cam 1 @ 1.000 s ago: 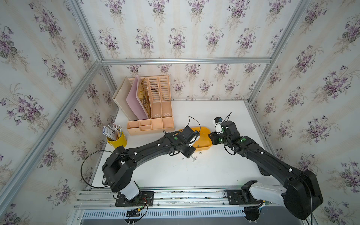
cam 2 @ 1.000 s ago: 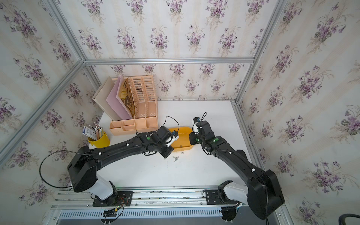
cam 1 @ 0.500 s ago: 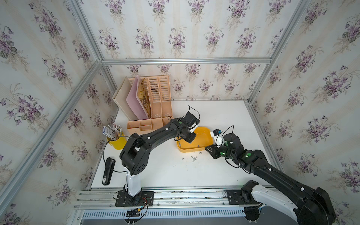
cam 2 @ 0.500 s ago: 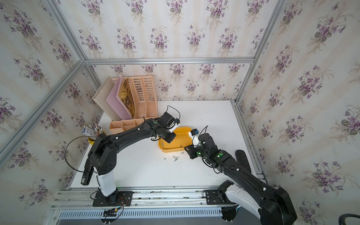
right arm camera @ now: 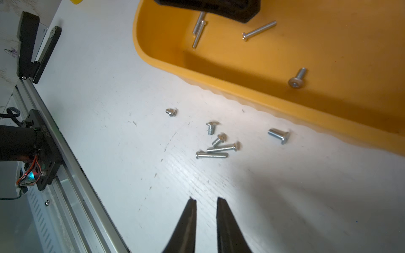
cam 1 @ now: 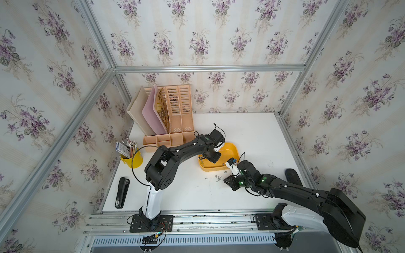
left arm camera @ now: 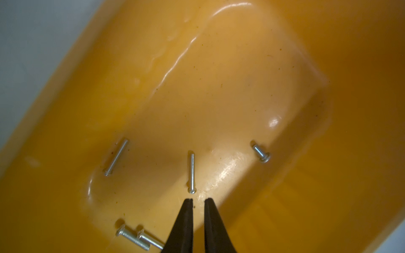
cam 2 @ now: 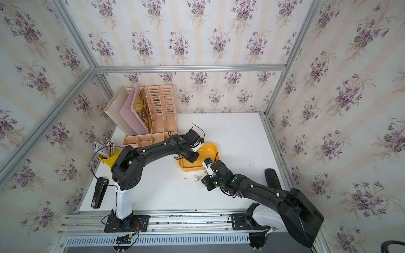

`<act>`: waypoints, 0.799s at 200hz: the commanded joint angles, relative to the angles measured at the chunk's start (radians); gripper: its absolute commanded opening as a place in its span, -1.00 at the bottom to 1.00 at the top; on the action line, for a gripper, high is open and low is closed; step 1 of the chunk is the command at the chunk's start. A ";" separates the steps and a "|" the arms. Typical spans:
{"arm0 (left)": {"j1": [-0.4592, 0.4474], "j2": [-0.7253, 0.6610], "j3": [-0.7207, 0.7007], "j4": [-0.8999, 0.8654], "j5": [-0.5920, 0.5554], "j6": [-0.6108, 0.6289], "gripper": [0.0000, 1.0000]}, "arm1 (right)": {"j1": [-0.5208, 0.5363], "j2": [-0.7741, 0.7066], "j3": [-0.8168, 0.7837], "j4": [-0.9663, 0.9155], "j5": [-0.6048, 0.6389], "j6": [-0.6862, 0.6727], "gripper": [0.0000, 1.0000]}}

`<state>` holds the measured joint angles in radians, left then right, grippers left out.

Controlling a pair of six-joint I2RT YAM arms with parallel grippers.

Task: Put the screws on the desktop into the storage box
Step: Place the screw in the storage box, then pick up the screw from the center of the board.

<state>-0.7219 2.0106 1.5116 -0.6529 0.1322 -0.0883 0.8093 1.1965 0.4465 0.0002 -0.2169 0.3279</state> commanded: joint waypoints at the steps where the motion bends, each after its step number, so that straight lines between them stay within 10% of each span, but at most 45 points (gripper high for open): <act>1: 0.000 -0.055 -0.018 0.038 -0.023 -0.024 -0.44 | 0.034 0.048 0.002 0.073 0.051 -0.082 -0.45; 160: 0.037 -0.404 -0.292 0.086 -0.071 -0.069 -0.07 | 0.048 0.328 0.141 0.052 0.047 -0.175 -0.20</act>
<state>-0.6914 1.6176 1.2400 -0.6003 0.0685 -0.1429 0.8574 1.4982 0.5728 0.0635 -0.1539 0.1757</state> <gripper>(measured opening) 0.467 0.402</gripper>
